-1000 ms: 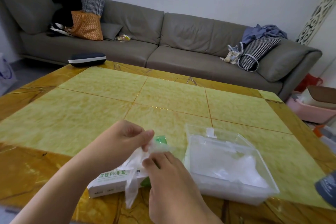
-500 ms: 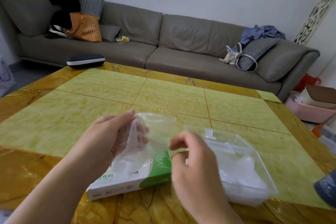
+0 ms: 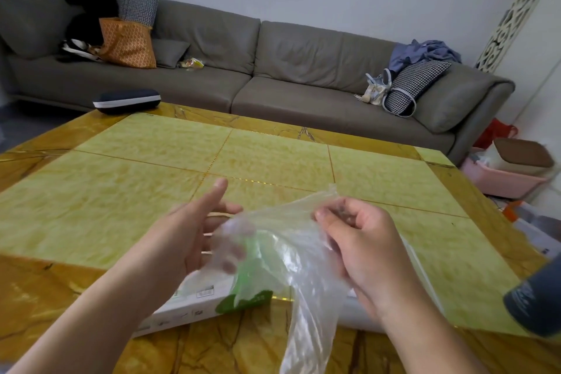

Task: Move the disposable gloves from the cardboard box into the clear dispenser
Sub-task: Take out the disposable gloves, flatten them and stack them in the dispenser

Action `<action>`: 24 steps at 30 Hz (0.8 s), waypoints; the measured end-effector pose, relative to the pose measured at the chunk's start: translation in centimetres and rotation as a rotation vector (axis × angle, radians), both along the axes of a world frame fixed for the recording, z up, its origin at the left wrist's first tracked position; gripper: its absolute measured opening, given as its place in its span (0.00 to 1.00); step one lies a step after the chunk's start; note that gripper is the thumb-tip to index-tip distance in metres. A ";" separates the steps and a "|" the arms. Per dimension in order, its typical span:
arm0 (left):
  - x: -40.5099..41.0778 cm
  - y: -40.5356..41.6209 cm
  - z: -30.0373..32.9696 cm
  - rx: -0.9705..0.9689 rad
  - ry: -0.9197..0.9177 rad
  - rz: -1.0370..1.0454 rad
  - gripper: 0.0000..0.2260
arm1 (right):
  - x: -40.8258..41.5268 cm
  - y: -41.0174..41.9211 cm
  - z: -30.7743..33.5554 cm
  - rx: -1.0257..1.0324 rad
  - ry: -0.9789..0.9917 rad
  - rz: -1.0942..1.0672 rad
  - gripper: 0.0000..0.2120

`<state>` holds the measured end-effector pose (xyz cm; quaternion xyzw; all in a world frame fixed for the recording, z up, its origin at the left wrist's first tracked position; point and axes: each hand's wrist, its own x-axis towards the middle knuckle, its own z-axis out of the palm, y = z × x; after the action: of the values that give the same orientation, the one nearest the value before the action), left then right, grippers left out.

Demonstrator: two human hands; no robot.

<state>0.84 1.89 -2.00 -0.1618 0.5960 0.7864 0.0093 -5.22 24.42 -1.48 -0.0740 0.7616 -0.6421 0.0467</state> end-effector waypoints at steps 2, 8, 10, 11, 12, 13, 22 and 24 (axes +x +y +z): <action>0.6 0.5 0.3 -0.205 0.026 -0.217 0.27 | 0.0 0.0 -0.2 0.019 -0.014 0.045 0.07; 0.3 1.3 -0.2 -0.309 0.042 0.014 0.12 | -0.3 1.0 -0.1 0.089 0.020 0.055 0.08; 0.2 1.3 -0.2 -0.308 0.032 0.071 0.17 | -0.5 1.4 -0.2 0.102 0.029 0.026 0.08; 0.2 1.4 0.0 -0.325 0.042 0.041 0.21 | -0.6 1.6 -0.2 0.104 0.031 0.018 0.09; 0.3 1.5 0.1 -0.348 0.050 -0.020 0.23 | -0.6 1.6 -0.2 0.106 0.030 0.016 0.10; 0.5 1.7 0.2 -0.386 0.054 -0.081 0.21 | -0.6 1.7 -0.2 0.110 0.027 0.017 0.10; 0.2 2.8 -0.4 0.061 0.068 0.193 0.10 | -1.2 3.3 0.2 0.067 -0.008 -0.055 0.10; -0.2 3.3 -0.1 0.037 0.119 0.197 0.06 | -1.7 4.4 0.3 0.064 0.022 -0.114 0.10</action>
<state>0.61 5.23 -2.06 -0.1723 0.5621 0.8027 -0.1005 -6.95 28.85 -1.19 -0.0362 0.7853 -0.6181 0.0041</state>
